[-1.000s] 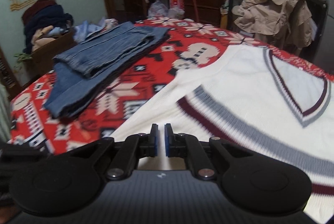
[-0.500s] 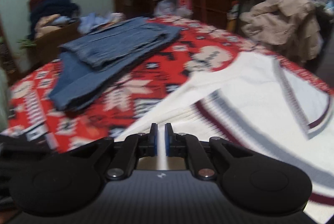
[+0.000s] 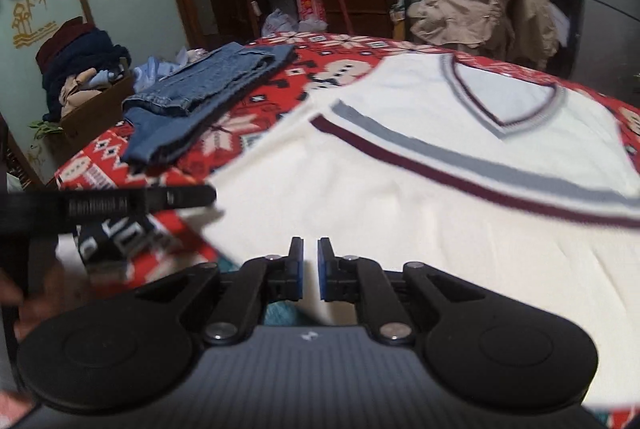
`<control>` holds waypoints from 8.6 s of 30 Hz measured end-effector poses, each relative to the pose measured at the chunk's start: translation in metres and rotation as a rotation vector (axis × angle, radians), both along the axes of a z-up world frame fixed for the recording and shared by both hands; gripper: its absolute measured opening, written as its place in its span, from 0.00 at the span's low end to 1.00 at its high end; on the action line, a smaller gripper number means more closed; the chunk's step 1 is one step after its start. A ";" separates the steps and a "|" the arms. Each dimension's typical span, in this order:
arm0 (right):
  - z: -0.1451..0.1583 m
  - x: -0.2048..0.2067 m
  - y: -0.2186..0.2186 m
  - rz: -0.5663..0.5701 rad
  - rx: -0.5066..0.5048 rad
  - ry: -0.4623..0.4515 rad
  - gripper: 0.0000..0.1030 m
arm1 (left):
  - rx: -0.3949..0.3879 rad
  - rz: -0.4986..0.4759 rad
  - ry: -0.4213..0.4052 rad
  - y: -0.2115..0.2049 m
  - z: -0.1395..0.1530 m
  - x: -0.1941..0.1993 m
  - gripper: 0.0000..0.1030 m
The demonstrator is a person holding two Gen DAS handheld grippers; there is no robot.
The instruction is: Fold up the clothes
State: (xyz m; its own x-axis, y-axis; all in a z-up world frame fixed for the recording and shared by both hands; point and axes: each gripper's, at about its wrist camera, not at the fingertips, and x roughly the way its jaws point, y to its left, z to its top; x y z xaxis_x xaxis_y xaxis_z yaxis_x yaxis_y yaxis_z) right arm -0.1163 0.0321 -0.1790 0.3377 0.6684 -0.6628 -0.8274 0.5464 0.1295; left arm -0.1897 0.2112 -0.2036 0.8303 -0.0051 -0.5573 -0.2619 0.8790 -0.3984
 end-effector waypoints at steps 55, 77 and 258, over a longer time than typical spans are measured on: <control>-0.009 0.081 -0.018 -0.218 0.013 0.014 0.01 | -0.050 -0.183 0.007 -0.065 -0.005 0.049 0.02; -0.009 0.080 -0.001 -0.177 0.060 0.053 0.02 | -0.077 -0.132 0.007 -0.047 -0.011 0.045 0.01; -0.003 0.420 0.021 -0.536 -0.204 0.278 0.09 | 0.003 -0.177 0.443 0.088 0.027 0.409 0.04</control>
State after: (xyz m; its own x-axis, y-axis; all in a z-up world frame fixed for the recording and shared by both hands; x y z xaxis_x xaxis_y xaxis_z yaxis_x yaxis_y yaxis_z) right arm 0.3033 0.0530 -0.1817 0.3868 0.3055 -0.8701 -0.3828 0.9116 0.1499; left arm 0.2195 0.2988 -0.1765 0.4995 -0.1226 -0.8576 -0.2520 0.9266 -0.2792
